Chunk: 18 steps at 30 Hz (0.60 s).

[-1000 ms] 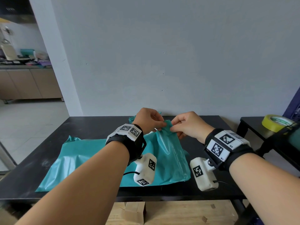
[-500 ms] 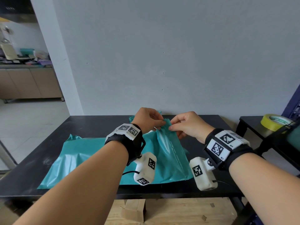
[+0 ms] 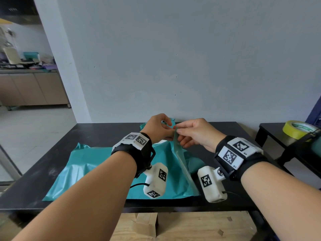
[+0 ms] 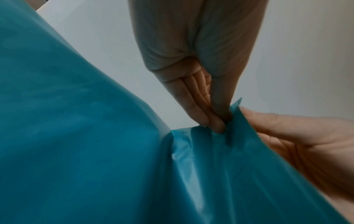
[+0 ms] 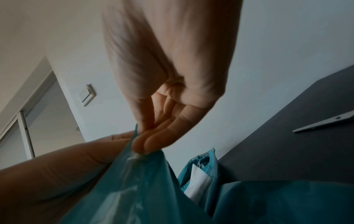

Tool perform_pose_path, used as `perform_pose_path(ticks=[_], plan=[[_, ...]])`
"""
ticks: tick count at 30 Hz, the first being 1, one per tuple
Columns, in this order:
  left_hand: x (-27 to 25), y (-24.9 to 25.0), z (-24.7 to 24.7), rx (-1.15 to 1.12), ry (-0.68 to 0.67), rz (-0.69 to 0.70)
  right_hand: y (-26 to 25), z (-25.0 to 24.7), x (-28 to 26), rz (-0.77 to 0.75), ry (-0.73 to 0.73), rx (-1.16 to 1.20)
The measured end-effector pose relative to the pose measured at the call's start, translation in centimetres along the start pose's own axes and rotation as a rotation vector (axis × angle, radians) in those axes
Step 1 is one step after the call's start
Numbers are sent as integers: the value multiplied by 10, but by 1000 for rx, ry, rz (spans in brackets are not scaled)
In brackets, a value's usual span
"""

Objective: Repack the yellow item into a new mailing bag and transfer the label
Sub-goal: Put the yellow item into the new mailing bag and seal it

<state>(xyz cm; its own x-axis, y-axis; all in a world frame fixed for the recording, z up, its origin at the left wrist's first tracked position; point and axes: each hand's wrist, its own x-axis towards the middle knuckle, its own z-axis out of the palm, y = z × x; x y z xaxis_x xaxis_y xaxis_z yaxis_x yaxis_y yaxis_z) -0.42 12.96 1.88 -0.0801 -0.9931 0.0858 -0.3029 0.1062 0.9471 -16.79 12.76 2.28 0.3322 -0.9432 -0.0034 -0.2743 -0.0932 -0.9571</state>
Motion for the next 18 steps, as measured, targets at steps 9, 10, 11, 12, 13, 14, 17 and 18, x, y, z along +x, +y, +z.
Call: perform_pose_path(ticks=[9, 10, 11, 12, 13, 14, 17, 18], plan=[[-2, -3, -3, -39, 8, -30, 3, -5, 3, -59, 102, -114], [-2, -3, -3, -38, 8, -33, 4, -5, 3, -57, 91, -106], [-2, -3, -2, -34, 8, -36, 4, -5, 3, -54, 76, -98], [-1, -4, -2, -26, 7, -37, 4, -5, 4, -51, 64, -92], [-1, -4, -2, -15, 3, -38, 4, -4, 4, -51, 59, -88], [-1, -4, -1, -3, -5, -40, 4, -4, 4, -50, 62, -83], [-2, -3, 0, 13, -28, -39, 6, -5, 6, -39, 88, -73], [-2, -2, 0, 8, -29, -33, 6, -6, 6, -30, 89, -60]])
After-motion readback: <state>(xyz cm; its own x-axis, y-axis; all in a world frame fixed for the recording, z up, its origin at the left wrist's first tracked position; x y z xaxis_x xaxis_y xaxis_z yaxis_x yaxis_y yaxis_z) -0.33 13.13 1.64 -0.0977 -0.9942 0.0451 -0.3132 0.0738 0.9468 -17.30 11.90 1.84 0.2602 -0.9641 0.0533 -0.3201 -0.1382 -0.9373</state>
